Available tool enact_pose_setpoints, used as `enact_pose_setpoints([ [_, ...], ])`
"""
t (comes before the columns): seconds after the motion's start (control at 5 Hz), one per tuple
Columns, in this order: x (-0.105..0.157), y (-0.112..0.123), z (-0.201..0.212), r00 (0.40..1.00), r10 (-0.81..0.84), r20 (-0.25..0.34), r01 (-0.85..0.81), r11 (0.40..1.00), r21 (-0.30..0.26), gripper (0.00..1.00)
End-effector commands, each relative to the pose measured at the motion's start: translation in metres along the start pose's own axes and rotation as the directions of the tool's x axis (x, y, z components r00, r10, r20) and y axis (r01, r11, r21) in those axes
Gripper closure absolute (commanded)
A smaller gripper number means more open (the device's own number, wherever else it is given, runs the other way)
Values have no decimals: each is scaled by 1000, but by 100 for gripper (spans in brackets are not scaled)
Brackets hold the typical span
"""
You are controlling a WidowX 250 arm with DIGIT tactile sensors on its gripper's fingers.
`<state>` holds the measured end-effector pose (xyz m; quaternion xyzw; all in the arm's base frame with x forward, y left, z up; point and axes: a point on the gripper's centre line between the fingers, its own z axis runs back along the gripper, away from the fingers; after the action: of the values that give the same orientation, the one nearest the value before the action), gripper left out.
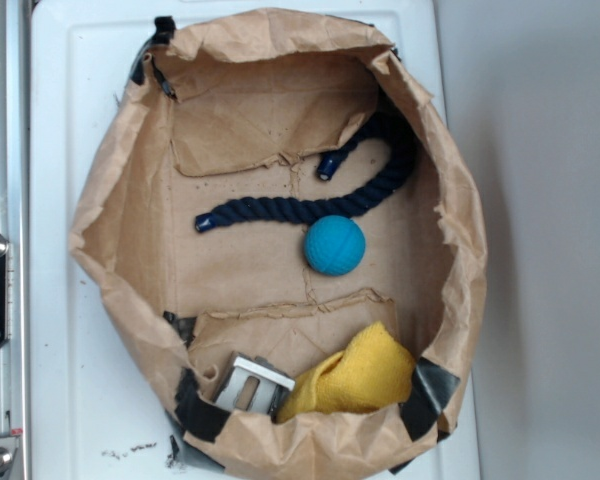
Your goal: Grab the blue rope.
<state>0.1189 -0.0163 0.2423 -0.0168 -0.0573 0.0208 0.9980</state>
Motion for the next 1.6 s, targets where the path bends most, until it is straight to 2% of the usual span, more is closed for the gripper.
enact_pose_setpoints([
  [0.0, 0, 0, 0, 1000, 0, 0, 0, 1000, 0, 0],
  [0.2, 31, 0, -11, 999, -39, 8, 39, 999, 31, 0],
  [0.4, 61, 2, -23, 998, -68, 6, 68, 997, 29, 0],
  [0.8, 116, 27, -56, 949, -296, 107, 302, 952, -45, 0],
  [1.0, 130, 32, -81, 934, -336, 123, 344, 938, -45, 0],
  [1.2, 131, 44, -129, 930, -356, 94, 359, 933, -19, 0],
  [1.4, 131, 44, -129, 930, -356, 94, 359, 933, -19, 0],
])
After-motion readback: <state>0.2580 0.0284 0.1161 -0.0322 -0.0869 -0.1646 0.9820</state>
